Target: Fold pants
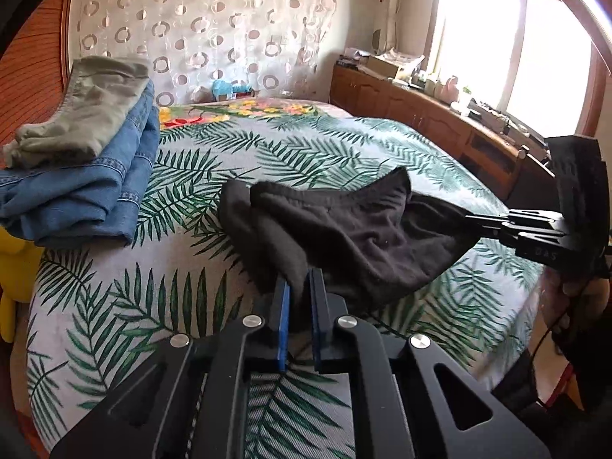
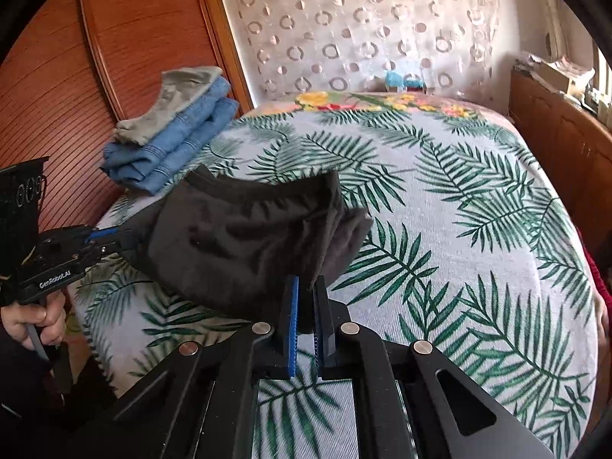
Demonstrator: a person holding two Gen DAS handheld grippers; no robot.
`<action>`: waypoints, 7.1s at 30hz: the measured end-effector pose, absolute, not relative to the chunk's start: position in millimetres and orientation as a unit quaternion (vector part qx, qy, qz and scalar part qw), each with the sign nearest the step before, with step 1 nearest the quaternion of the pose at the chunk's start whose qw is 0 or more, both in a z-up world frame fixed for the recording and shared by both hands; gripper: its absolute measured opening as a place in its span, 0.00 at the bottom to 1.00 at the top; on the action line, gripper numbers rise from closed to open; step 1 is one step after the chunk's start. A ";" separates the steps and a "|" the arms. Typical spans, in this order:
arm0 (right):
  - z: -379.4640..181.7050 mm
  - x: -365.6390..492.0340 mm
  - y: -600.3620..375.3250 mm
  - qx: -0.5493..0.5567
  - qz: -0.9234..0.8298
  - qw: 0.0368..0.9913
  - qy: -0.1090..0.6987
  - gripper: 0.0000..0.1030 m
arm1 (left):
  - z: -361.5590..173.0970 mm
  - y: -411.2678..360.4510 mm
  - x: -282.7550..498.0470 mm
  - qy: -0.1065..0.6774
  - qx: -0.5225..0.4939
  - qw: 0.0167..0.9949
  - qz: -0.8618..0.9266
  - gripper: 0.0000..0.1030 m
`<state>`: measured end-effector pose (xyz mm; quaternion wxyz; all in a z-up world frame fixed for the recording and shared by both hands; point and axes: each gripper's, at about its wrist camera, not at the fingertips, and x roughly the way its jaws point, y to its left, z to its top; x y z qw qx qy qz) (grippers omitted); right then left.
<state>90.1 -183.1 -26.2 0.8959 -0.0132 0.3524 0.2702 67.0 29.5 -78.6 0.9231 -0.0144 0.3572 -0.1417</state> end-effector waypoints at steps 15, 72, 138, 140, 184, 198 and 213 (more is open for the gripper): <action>-44.1 47.8 -202.3 -0.023 0.261 0.895 0.361 0.05 | -98.4 34.7 29.0 0.380 -0.019 0.915 -0.136 0.09; -31.5 80.5 -176.2 -0.044 0.268 0.901 0.338 0.34 | -85.0 27.3 75.4 0.362 0.007 0.924 -0.121 0.68; -55.3 87.9 -164.0 -0.056 0.226 0.903 0.362 0.43 | -112.7 28.9 116.1 0.401 -0.011 0.898 -0.181 0.30; -54.5 88.5 -163.1 -0.054 0.235 0.900 0.364 0.34 | -111.3 28.2 112.8 0.399 -0.013 0.899 -0.181 0.23; 28.7 59.3 -186.9 -0.041 0.287 0.931 0.220 0.10 | 14.1 31.0 39.5 0.212 0.018 0.964 -0.160 0.15; 28.9 121.3 -150.9 -0.071 0.318 0.921 0.214 0.10 | 12.5 67.0 69.4 0.217 0.005 0.968 -0.124 0.15; 52.1 213.4 -94.7 -0.112 0.347 0.911 0.191 0.09 | 28.5 115.7 117.4 0.208 0.002 0.975 -0.074 0.15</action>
